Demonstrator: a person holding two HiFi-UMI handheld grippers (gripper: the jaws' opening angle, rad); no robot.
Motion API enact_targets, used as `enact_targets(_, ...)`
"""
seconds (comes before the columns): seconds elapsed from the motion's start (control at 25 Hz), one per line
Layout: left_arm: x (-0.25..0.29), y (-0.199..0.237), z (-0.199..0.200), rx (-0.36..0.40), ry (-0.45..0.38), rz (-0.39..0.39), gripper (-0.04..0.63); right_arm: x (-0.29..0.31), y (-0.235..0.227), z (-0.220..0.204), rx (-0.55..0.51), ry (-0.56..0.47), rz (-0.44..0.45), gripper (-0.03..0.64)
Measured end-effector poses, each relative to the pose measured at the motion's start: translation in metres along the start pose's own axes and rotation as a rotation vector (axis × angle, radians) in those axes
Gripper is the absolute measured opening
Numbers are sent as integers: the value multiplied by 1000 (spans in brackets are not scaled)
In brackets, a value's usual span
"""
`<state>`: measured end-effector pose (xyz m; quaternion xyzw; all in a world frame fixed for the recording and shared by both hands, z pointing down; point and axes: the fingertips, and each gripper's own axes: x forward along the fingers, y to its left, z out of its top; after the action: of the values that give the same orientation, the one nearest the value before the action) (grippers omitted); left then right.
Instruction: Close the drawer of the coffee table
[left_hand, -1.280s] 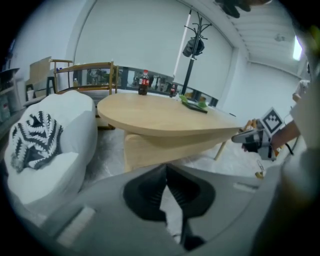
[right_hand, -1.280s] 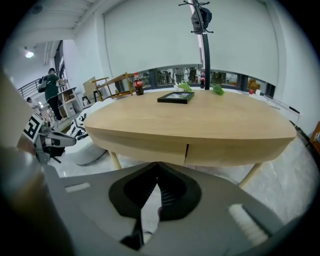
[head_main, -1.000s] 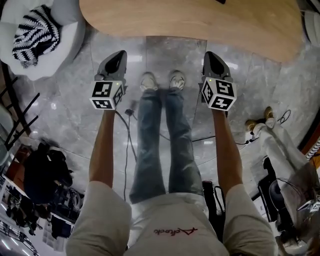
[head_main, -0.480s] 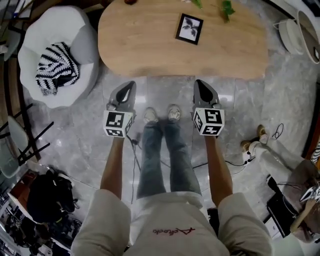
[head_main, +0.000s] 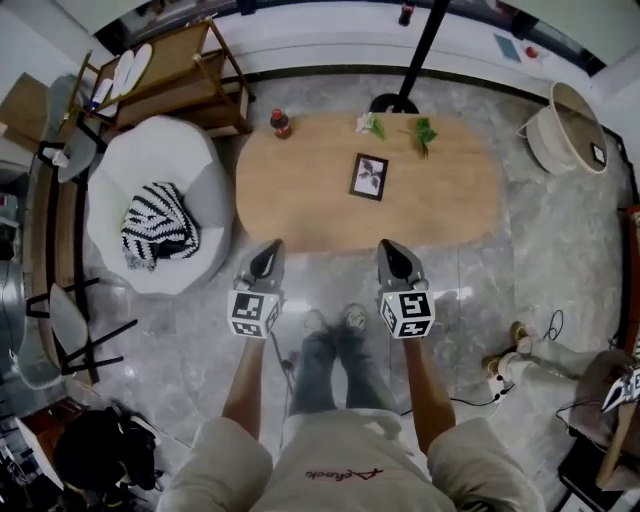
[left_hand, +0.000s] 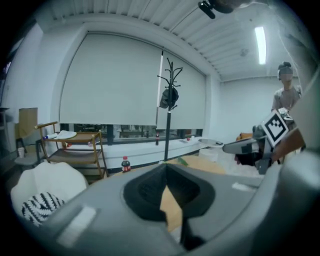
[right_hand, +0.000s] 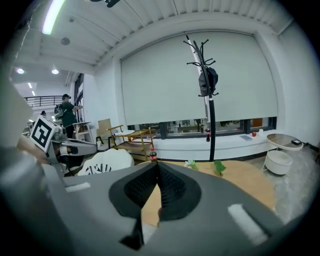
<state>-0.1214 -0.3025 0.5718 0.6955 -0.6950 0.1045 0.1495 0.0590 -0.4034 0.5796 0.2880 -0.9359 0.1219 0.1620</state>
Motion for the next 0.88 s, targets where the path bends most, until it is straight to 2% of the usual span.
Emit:
enact_targets(0.32, -40, -15, 53, 0, -39, 36, 2, -46, 4, 58, -17, -54, -7, 3)
enact_targets(0.68, -66, -18, 147, 22, -115, 64, 2, -84, 6, 130, -33, -106, -12, 3)
enact_targets(0.88, -84, -21, 184, 33, -145, 65, 2, -105, 13, 159, -38, -122, -18, 3)
